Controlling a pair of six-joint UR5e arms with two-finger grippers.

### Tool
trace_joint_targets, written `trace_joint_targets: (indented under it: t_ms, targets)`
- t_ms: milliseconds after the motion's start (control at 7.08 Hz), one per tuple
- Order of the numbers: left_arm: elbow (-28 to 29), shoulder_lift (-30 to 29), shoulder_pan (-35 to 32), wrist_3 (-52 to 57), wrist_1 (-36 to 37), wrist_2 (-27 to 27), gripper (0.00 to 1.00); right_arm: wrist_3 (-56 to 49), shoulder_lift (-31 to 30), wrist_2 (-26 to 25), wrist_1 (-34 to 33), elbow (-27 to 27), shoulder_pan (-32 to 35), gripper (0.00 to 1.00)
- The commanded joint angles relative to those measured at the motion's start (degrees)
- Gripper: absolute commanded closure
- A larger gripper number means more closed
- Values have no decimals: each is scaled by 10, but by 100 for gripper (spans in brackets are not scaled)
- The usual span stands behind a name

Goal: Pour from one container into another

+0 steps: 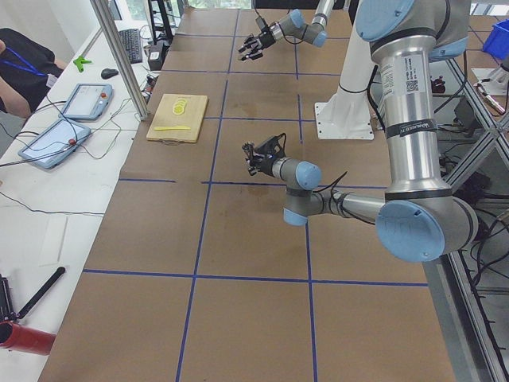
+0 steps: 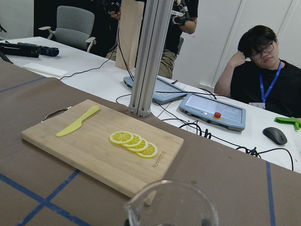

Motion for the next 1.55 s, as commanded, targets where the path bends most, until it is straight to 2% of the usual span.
trace_joint_targets:
  t_ms: [0,424,706,848,1413]
  targets:
    - [16,11,93,-30,1,141,100,0,2,0,1,0,1,100]
    - [40,16,178,-36,7,342,100,0,3,0,2,0,3,100]
    - [46,16,195,-64,16,410,100,0,4,0,2,0,3,100]
    - [49,13,200,-68,21,433,100,0,4,0,2,0,3,100]
    - [70,5,209,-98,22,436,100,-1,4,0,2,0,2,100]
